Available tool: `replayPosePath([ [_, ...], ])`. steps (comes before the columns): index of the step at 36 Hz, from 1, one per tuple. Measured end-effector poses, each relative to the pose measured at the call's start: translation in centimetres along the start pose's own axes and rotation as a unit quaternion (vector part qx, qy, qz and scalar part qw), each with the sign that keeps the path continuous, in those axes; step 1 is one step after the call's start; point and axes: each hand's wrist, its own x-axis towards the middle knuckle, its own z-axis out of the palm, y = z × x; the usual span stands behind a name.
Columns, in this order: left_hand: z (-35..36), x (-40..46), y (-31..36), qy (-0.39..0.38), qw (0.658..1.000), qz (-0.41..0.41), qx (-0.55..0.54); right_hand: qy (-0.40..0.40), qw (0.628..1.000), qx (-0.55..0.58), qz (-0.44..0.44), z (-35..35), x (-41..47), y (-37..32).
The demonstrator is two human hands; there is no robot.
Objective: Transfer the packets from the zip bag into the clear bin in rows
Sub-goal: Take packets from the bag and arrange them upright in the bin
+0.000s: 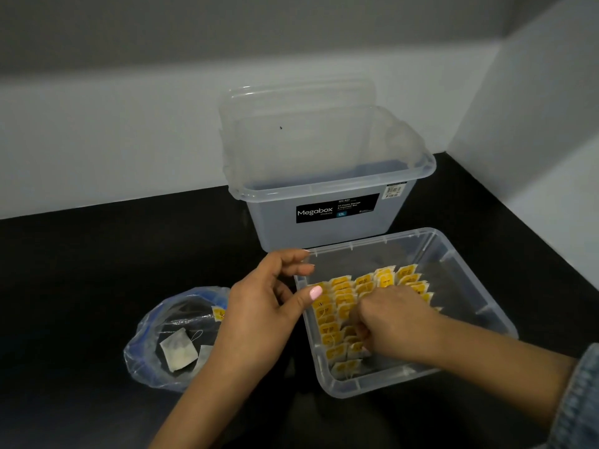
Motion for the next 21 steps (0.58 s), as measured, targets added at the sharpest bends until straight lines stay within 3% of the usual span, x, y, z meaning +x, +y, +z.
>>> replayPosePath([
  [13,-6.3,-0.3,-1.8,0.086,0.994,-0.039,0.053,0.022,0.993,0.102,0.062,-3.2,-0.5,-0.7],
  [21,-11.3,-1.5,-4.4,0.106,0.976,-0.058,0.178,0.081,0.978,0.178,0.073,-7.1,0.2,-4.5],
])
